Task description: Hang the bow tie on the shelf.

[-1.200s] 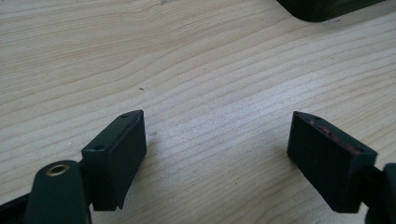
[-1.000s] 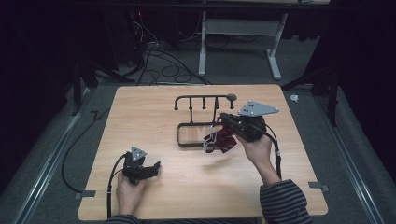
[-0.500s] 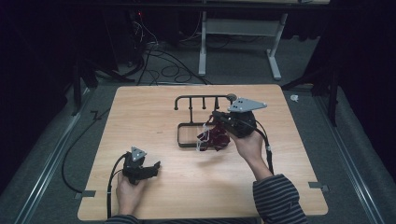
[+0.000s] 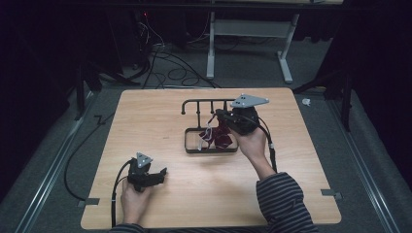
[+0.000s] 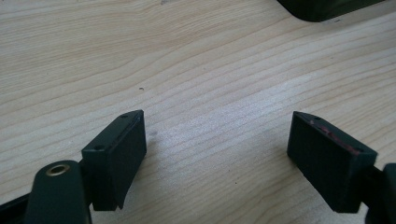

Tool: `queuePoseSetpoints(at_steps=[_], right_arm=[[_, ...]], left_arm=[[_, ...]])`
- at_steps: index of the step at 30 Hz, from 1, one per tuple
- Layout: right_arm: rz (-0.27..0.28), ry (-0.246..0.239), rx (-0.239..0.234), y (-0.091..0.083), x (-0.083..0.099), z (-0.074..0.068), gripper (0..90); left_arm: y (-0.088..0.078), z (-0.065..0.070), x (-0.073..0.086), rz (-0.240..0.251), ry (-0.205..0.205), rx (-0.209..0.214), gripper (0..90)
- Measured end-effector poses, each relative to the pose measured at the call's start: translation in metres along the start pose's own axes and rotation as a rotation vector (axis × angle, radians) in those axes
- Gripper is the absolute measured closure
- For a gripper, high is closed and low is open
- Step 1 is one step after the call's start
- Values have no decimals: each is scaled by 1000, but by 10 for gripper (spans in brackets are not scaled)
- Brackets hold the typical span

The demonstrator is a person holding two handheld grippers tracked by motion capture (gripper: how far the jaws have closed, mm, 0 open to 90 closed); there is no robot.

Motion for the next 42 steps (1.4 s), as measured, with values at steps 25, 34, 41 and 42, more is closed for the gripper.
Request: queuePoseSetpoints(at_steps=[25, 34, 41, 42], right_arm=[[1, 28, 29, 15, -19, 5, 900], [-14, 68, 40, 21, -19, 17, 900], [-28, 73, 45, 26, -18, 21, 900], [-29, 78, 51, 27, -18, 23, 900]], left_arm=[[0, 0, 0, -2, 3, 2, 201], [0, 1, 0, -3, 5, 3, 200], [0, 1, 0, -2, 4, 4, 200], [0, 1, 0, -2, 5, 3, 199]])
Point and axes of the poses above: each handheld gripper's, and its own axes: y roughly forward along the jaws, x roughly out of its underside, z roughly to its right, the point moved 1 cm from there along y, roughly forward along the jaws, and after that the axes turned 10 degrees about -z, right-handed, at the moved point
